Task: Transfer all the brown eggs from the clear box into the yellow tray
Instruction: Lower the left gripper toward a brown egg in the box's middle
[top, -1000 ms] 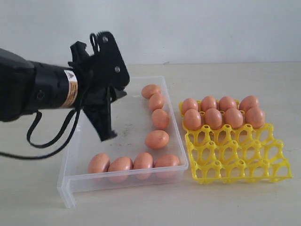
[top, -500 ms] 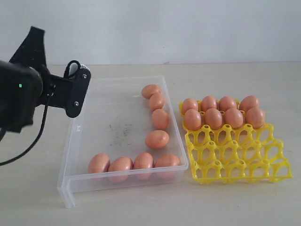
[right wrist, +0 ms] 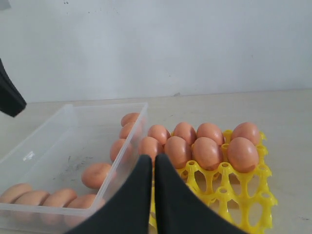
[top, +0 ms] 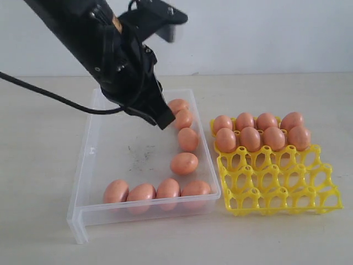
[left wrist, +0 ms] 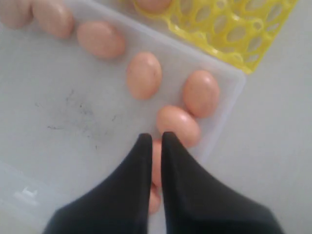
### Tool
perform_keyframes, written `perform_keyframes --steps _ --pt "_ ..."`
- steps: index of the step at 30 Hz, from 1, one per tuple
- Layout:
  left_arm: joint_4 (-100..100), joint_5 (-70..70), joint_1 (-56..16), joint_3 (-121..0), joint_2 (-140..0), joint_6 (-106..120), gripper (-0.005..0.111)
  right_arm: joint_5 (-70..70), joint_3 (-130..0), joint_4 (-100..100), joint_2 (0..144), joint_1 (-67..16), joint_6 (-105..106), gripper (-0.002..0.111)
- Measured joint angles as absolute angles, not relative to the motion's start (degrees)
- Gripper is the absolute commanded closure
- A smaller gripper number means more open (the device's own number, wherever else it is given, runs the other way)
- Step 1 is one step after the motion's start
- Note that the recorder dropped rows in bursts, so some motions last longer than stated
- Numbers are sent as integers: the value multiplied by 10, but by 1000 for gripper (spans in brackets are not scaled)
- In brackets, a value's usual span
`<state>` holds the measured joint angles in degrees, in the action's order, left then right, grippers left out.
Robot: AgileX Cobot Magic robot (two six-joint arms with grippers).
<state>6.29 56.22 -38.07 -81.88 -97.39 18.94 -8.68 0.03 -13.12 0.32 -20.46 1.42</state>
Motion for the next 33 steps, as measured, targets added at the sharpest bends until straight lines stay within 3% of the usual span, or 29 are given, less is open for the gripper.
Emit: perform_keyframes --steps 7,9,11,15,17,33 --pt "6 614 -391 -868 -1075 247 102 -87 0 -131 3 -205 14 108" --pt "-22 628 -398 -887 -1103 247 94 -87 0 -131 3 -205 14 108" --pt "-26 633 -403 -910 -1133 248 80 -87 0 -131 3 -205 14 108" --pt "-16 641 -406 -956 -1178 261 29 -87 0 -131 3 -205 14 108" --pt "-15 650 -406 -976 -1189 262 15 -87 0 -131 3 -205 14 108" --pt "-47 596 -440 -1004 -1228 348 21 -87 0 -131 3 -205 13 108"
